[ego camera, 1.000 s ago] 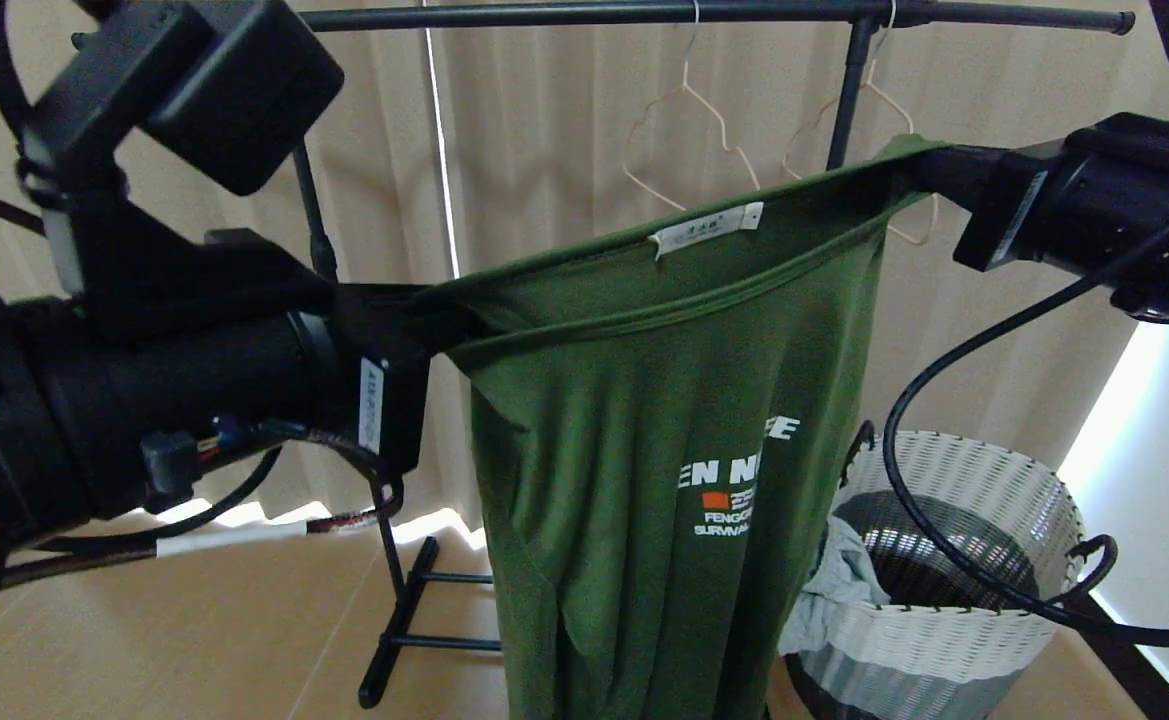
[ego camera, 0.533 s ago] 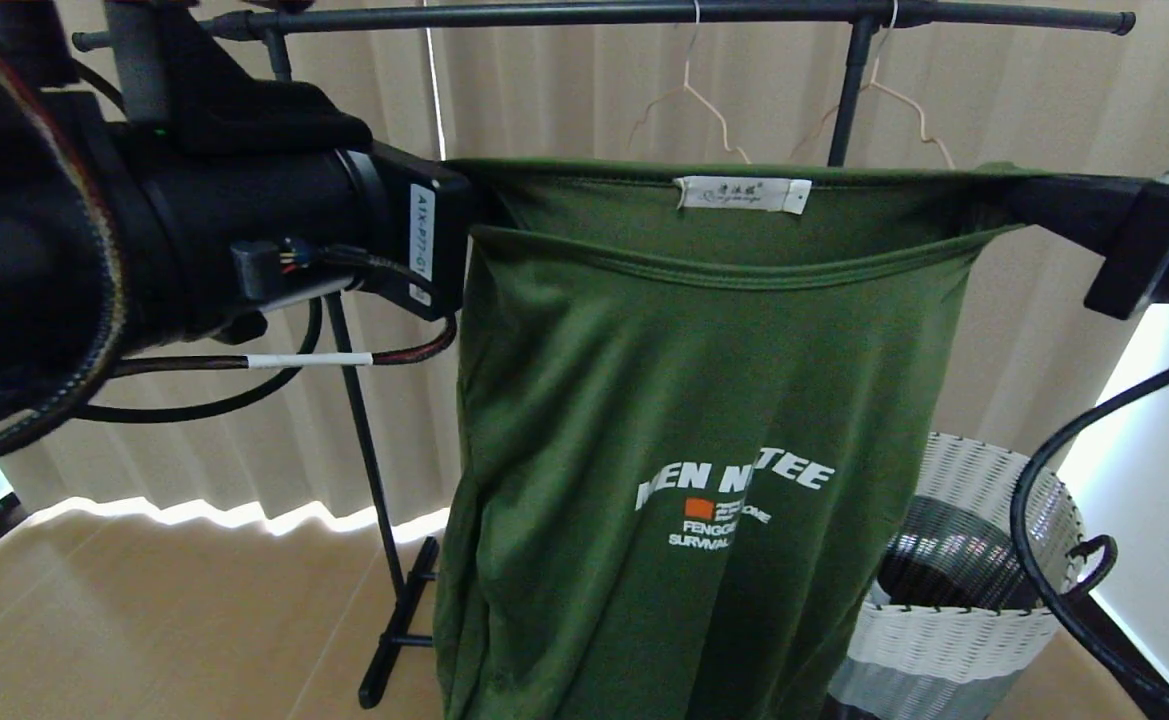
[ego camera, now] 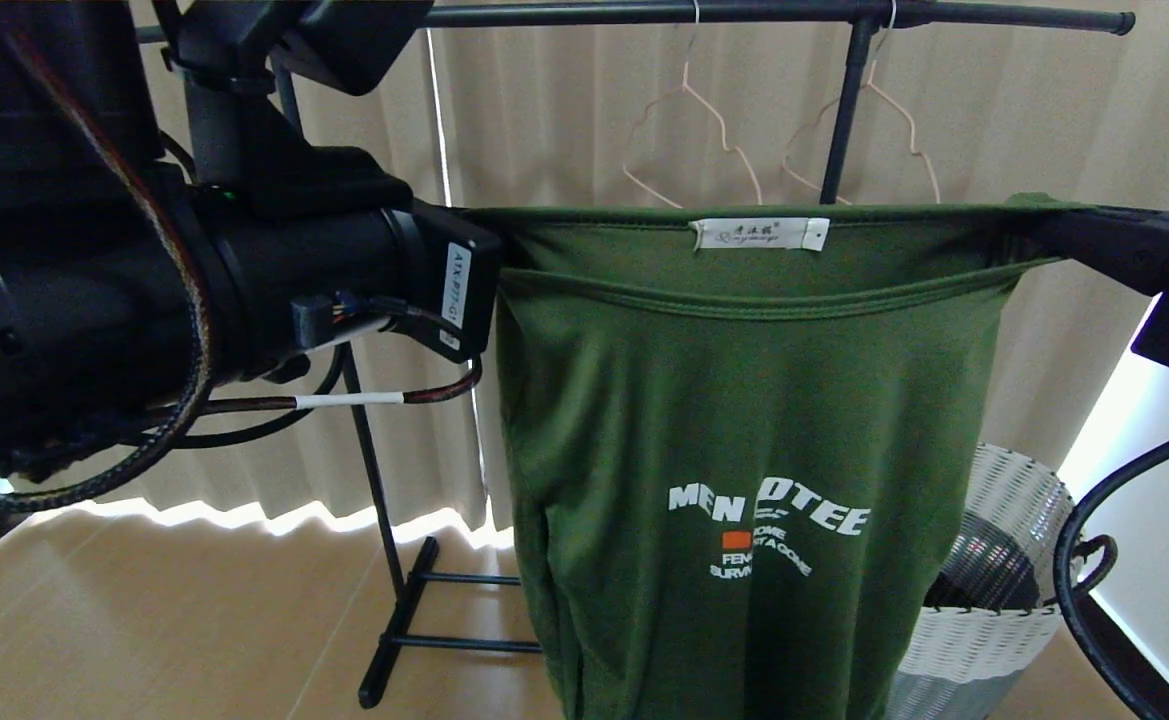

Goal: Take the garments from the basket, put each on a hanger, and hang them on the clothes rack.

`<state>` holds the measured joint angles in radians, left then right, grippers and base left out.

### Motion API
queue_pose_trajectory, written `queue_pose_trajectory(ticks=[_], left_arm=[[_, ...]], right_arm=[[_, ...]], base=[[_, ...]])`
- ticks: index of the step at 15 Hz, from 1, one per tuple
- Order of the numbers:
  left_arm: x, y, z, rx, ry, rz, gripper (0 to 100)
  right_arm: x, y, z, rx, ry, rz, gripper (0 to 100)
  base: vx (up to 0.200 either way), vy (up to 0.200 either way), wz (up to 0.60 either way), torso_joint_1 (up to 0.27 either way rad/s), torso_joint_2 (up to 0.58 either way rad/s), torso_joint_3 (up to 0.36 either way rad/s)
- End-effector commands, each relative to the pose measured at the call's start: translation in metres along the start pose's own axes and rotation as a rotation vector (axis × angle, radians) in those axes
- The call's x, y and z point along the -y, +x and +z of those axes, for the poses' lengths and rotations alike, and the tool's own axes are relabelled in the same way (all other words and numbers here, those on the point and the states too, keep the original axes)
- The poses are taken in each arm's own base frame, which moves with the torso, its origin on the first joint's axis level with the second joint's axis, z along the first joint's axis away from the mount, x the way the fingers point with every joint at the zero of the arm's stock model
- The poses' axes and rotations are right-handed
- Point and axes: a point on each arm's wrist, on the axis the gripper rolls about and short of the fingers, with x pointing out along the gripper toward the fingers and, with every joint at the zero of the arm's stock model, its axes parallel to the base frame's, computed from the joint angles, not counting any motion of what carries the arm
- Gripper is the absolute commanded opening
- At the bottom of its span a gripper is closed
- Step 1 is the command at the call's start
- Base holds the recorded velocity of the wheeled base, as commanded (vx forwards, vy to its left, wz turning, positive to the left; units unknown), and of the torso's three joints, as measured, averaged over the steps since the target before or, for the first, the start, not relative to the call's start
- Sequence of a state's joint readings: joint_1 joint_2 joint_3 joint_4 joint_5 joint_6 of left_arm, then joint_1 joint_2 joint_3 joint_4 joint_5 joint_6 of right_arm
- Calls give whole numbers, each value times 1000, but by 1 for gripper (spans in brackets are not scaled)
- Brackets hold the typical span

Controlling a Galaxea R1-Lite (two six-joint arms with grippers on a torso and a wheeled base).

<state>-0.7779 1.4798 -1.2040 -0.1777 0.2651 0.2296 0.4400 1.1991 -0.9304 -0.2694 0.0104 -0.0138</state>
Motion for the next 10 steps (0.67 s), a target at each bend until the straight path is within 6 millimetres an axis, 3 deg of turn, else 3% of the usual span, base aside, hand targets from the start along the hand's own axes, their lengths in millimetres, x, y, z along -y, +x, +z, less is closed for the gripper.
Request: queue_pose_trajectory(ticks=[1,10], left_arm=[[1,1,-2,2,3,-1,0],[-2,1,7,32,25,5,0]], right_arm=[[0,-1,0,-1,-2,1,0],[0,1,0,1,0,2,0]], base=[[0,0,0,0,0,0],[0,0,0,0,0,0]])
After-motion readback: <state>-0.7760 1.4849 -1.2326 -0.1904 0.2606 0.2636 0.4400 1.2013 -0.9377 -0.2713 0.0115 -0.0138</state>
